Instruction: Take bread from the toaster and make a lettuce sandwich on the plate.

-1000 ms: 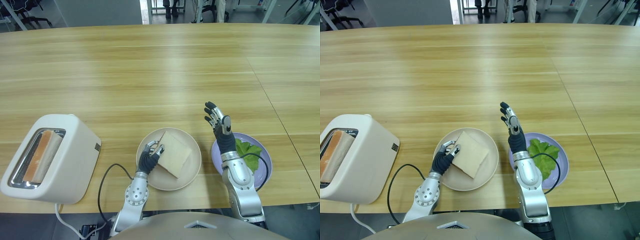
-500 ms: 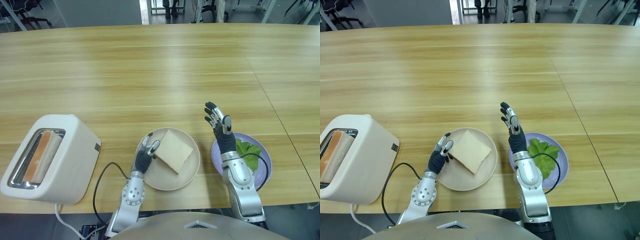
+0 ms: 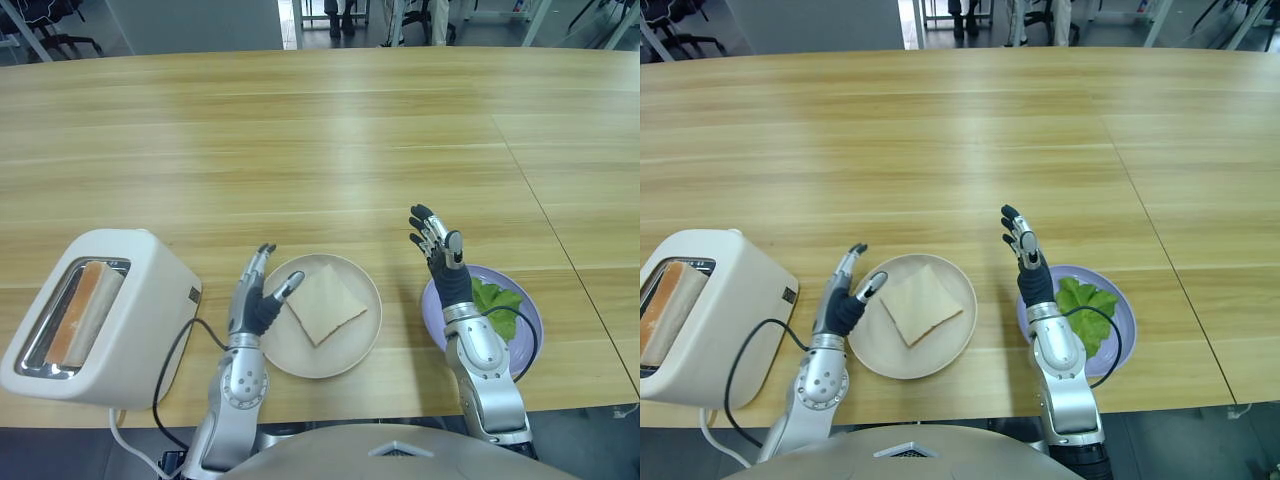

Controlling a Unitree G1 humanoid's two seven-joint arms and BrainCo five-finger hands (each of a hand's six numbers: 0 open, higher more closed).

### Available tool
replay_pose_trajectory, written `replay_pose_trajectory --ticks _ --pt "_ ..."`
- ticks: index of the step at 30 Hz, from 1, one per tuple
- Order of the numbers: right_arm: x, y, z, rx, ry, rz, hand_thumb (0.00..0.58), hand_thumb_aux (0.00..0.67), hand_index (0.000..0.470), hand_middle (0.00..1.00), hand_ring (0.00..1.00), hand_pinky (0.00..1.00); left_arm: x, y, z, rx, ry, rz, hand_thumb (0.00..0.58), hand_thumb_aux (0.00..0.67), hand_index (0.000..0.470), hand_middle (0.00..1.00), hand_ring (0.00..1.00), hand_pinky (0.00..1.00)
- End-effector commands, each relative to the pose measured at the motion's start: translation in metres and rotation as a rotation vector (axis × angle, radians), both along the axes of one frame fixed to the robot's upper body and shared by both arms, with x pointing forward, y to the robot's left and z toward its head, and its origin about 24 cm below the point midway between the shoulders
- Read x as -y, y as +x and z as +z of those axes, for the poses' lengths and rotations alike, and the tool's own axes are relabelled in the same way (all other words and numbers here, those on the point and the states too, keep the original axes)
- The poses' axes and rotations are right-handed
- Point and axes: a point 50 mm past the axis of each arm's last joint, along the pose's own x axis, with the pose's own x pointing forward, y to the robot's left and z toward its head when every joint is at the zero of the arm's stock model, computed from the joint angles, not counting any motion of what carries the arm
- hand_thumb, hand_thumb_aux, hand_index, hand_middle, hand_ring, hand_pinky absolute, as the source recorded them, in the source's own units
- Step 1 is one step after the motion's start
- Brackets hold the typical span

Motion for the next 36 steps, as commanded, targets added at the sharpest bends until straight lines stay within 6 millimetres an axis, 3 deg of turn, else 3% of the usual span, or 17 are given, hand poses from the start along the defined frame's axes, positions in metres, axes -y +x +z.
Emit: replay_pose_trajectory --ticks 1,7,12,17,23,28,36 --pt "0.002 0.0 -0.004 -0.024 -0.001 -0.003 0.0 0.0 0.0 0.0 0.0 0.0 0.001 0.0 0.024 0.093 -0.028 0.01 0.0 0.0 0.0 0.0 0.0 0.0" --pt "0.004 0.002 -0.007 -0.039 -0.043 0.003 0.0 0.0 0.0 0.0 0.0 0.0 0.007 0.003 0.033 0.213 -0.148 0.01 0.0 0.0 0.0 0.0 0.0 0.0" --pt "0.014 0.009 -0.006 -0.014 -0.202 0.009 0.0 0.0 0.0 0.0 0.0 0.0 0.013 0.003 0.009 0.122 -0.256 0.005 0.0 0.0 0.0 0.0 0.0 0.0" --pt "0.048 0.012 0.0 0.057 -0.634 -0.001 0.0 0.0 0.0 0.0 0.0 0.0 0.015 0.001 -0.006 0.09 -0.378 0.043 0.0 0.0 0.0 0.0 0.0 0.0" --pt "0.092 0.014 0.004 0.113 -1.135 -0.057 0.0 0.0 0.0 0.0 0.0 0.0 0.02 0.003 0.0 0.178 -0.264 0.054 0.0 0.0 0.0 0.0 0.0 0.0" --pt "0.122 0.007 0.001 0.087 -1.395 -0.043 0.0 0.0 0.0 0.0 0.0 0.0 0.021 0.002 0.002 0.218 -0.231 0.085 0.0 0.0 0.0 0.0 0.0 0.0" --pt "0.143 0.006 -0.002 0.116 -1.666 -0.017 0.0 0.0 0.0 0.0 0.0 0.0 0.018 -0.003 0.001 0.236 -0.212 0.143 0.0 0.0 0.0 0.0 0.0 0.0"
